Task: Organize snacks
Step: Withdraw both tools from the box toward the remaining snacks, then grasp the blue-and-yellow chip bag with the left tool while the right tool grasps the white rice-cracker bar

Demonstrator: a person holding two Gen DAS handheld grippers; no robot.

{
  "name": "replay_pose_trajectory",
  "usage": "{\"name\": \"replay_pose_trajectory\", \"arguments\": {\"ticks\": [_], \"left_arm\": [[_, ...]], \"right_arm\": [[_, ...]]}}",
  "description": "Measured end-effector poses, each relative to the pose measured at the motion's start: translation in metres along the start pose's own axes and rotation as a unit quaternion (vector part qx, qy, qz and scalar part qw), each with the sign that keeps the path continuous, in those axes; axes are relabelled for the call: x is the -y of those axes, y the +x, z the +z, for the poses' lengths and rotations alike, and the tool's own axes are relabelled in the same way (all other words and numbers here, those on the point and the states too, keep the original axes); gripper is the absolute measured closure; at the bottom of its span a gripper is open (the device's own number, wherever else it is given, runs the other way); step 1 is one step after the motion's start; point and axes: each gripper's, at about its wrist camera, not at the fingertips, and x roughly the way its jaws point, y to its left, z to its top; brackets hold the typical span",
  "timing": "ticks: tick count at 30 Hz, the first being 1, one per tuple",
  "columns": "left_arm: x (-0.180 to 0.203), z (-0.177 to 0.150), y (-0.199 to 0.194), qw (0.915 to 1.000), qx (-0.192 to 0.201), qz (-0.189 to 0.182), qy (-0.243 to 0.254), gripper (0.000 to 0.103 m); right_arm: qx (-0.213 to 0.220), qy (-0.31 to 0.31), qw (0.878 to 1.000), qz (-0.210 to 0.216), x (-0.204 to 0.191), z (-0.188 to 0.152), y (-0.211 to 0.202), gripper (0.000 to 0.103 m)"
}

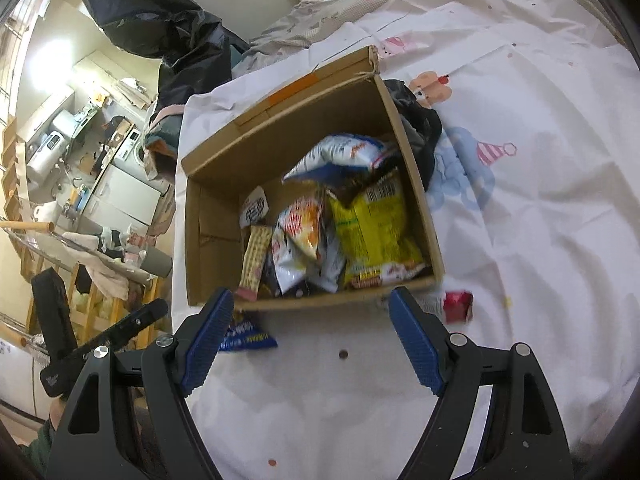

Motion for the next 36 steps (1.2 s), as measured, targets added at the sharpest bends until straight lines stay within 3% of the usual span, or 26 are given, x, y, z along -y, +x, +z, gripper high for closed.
{"name": "replay_pose_trajectory", "arguments": {"ticks": [5, 9, 14, 21, 27, 32, 36], "left_arm": [[-0.015, -0.015, 0.000, 0.9995, -0.015, 0.003, -0.026, 0.024], [-0.025, -0.024, 0.002, 0.9983, -0.023, 0.003, -0.053, 0.024], [-0.034, -0.028, 0.013, 0.9969, -0.031, 0.027, -0.067, 0.024], [-0.022, -0.034, 0.052, 0.9935, -0.087, 0.006, -0.073, 0.024], [0.005, -0.022, 0.084, 0.9928, -0.095, -0.012, -0.071, 0.024], [0.013, -0.026, 0.117, 0.9883, -0.135, 0.007, -0.071, 0.024], [0.009, -0.028, 0.128, 0.9848, -0.149, 0.000, -0.090, 0.024]], "right_arm": [[-0.014, 0.013, 1.000, 0.002, 0.005, -0.021, -0.004, 0.020], [-0.029, 0.059, 0.998, 0.025, 0.023, -0.030, -0.005, 0.020], [-0.032, 0.097, 0.995, -0.008, 0.045, -0.032, -0.004, 0.020], [-0.024, 0.201, 0.979, -0.001, 0.084, -0.030, -0.003, 0.020], [-0.032, 0.185, 0.982, -0.010, 0.078, -0.029, 0.003, 0.020], [-0.038, 0.182, 0.982, -0.018, 0.081, -0.032, 0.003, 0.020], [-0.047, 0.182, 0.982, -0.025, 0.082, -0.033, 0.010, 0.020]]}}
